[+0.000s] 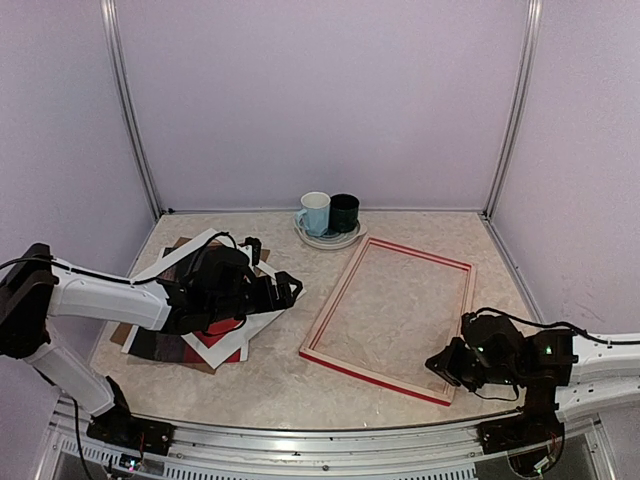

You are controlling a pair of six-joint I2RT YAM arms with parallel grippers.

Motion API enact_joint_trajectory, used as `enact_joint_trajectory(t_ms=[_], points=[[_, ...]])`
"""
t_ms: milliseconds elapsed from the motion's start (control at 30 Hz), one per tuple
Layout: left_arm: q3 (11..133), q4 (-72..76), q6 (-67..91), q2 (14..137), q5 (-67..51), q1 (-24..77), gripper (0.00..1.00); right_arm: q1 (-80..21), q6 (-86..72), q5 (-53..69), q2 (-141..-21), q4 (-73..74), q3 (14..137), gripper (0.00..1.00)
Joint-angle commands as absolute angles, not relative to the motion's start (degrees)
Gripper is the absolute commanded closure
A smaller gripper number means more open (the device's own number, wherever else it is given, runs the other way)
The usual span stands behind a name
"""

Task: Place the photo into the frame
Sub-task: Place the glass panel at the frame body.

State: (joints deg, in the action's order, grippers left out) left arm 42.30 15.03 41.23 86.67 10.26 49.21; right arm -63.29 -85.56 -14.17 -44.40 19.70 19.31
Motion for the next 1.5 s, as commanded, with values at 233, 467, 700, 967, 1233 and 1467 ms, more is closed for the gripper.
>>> enact_joint_trajectory(t_ms=[233,467,700,967,1233,1467], points=[[43.6,16.9,40.6,87.6,9.3,49.6,0.01,-65.6,-88.4,-17.2,-43.0,26.6,22.0,1.00],[43.8,16.9,40.6,87.9,9.2,49.6,0.01,-66.7,-88.9,-17.5,-43.7,26.4,22.0,1.00],[43.7,16.9,40.6,88.1,9.3,49.7,0.01,-67.1,-88.7,-17.5,-44.4,25.8,21.9,1.00],[43.9,16.8,40.7,88.1,9.6,49.9,0.01,-67.4,-89.2,-18.0,-44.0,26.3,22.1,1.00],[44.3,16.2,41.7,88.7,11.1,50.7,0.01,-68.2,-89.3,-18.1,-45.7,25.7,22.7,1.00],[44.7,16.2,43.0,89.7,11.9,51.7,0.01,-68.7,-89.9,-18.7,-45.7,26.3,23.1,1.00]])
